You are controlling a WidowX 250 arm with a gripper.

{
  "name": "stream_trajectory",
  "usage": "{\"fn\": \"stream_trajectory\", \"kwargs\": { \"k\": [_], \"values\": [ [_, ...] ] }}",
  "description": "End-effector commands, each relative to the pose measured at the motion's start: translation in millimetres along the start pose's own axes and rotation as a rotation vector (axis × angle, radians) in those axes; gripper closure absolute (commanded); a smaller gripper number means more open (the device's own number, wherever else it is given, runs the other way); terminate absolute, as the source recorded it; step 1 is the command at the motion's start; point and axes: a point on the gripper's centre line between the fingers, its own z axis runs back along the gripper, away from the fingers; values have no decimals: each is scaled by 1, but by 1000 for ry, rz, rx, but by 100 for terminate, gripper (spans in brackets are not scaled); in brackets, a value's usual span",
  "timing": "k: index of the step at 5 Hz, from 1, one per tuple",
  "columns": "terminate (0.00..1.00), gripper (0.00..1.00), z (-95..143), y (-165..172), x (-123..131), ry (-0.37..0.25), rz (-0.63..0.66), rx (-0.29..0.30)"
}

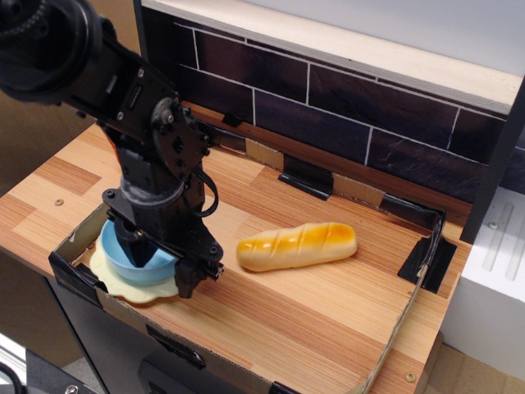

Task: Take bowl off plate

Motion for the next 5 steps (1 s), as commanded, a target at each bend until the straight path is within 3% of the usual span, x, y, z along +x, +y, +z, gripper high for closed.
{"fn": "stream_trajectory", "kwargs": {
  "k": [1, 2, 3, 5],
  "values": [
    [0, 100, 16, 1, 9, -53, -3, -3],
    [0, 100, 34, -1, 8, -122, 37, -16],
    [0, 100, 53, -8, 10, -169, 51, 14],
    [0, 100, 53, -57, 14, -122, 42, 10]
  ]
}}
